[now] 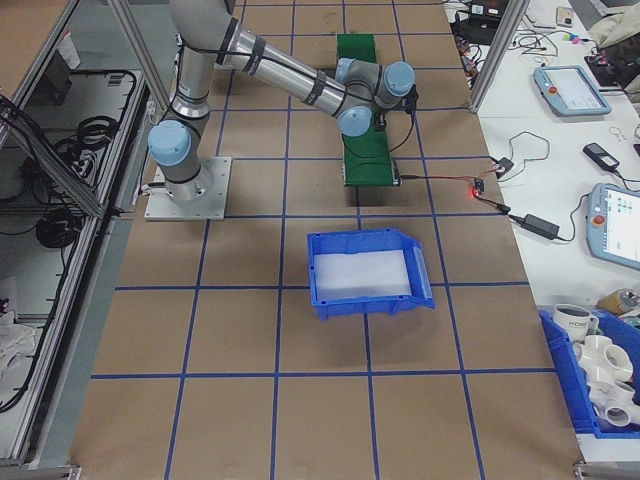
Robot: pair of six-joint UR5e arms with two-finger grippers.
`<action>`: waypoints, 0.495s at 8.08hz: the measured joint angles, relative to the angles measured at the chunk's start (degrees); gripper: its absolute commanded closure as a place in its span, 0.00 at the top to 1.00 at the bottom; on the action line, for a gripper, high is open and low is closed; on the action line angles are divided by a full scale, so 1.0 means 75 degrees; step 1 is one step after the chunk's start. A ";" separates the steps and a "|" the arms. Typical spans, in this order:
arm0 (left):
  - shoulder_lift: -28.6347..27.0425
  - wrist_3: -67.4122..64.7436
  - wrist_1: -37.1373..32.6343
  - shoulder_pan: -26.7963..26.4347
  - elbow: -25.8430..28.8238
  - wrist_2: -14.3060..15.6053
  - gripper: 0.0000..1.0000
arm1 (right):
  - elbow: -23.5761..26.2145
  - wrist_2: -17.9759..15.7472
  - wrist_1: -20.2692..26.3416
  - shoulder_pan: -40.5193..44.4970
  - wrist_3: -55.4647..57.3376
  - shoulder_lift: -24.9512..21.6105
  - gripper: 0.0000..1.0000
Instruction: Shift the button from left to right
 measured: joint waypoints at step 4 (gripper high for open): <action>0.0326 -0.0006 0.0013 -0.0014 -0.0140 -0.0005 1.00 | 0.0013 0.0107 -0.0021 0.0000 0.0042 0.0143 1.00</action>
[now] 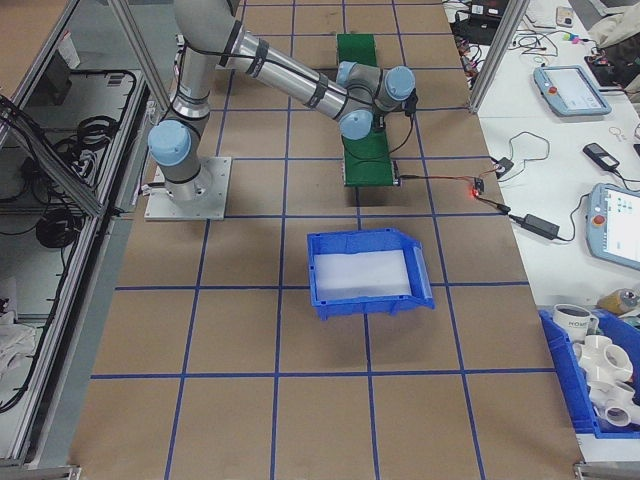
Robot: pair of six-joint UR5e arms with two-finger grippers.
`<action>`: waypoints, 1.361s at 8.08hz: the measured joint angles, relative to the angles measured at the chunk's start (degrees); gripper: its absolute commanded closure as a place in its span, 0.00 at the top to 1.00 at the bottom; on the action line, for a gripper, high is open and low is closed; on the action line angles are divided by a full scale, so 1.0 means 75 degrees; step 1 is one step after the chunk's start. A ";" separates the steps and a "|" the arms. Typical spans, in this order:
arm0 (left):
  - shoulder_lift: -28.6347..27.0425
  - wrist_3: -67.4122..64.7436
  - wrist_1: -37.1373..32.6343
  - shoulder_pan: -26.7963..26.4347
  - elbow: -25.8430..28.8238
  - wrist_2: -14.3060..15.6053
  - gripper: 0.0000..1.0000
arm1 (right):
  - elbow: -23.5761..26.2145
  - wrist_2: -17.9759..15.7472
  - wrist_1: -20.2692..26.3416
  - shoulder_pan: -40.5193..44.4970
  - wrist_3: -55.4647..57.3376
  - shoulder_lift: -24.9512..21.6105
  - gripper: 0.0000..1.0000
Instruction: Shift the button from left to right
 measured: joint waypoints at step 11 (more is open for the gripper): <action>0.0790 -0.0005 0.0510 0.0010 -0.1453 0.0045 1.00 | -0.0027 -0.2682 0.0692 0.0000 0.0043 -0.0171 0.00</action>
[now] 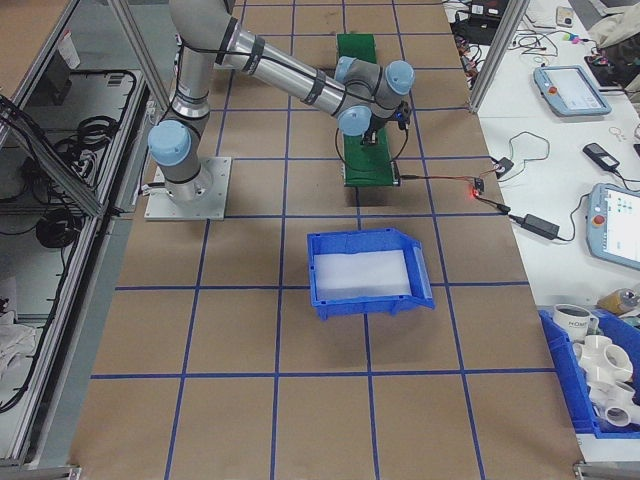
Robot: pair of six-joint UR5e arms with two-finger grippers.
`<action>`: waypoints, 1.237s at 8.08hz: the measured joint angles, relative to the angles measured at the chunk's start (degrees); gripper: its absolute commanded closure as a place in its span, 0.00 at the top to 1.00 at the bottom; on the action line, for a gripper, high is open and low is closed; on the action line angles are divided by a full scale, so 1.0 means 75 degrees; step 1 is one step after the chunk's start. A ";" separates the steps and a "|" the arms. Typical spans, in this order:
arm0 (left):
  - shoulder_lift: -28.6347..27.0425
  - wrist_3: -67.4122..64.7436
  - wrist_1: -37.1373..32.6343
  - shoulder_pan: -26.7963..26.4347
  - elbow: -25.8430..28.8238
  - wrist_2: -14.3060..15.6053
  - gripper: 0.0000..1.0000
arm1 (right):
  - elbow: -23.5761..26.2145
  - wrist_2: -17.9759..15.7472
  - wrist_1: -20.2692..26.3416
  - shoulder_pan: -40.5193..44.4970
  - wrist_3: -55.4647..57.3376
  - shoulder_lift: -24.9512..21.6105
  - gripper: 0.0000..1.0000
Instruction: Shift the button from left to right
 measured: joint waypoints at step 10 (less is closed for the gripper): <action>0.0001 -0.0001 0.0073 0.0000 -0.0063 -0.0011 1.00 | -0.1440 -0.1787 0.0211 -0.3656 -0.4122 -0.0527 0.00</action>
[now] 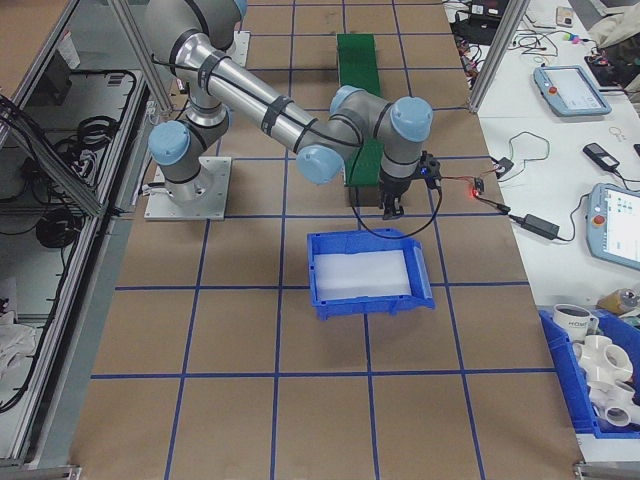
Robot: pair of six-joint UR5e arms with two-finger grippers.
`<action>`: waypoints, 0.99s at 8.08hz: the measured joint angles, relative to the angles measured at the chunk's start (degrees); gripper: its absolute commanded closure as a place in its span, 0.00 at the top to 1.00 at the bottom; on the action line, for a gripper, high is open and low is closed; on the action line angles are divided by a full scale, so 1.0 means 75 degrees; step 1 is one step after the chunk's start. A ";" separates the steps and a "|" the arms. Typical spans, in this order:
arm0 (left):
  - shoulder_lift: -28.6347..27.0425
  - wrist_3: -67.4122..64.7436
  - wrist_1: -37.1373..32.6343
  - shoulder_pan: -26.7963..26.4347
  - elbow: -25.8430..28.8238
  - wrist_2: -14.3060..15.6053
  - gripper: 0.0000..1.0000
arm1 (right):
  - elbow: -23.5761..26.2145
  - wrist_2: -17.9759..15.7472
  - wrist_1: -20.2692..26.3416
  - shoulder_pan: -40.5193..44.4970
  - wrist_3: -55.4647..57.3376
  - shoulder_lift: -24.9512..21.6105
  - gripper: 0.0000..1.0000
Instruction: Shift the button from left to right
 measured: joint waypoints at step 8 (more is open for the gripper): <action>-0.0016 -0.0017 0.0011 0.0000 -0.0030 -0.0011 1.00 | 0.0225 -0.0297 -0.0700 -0.0876 -0.0975 0.1443 0.20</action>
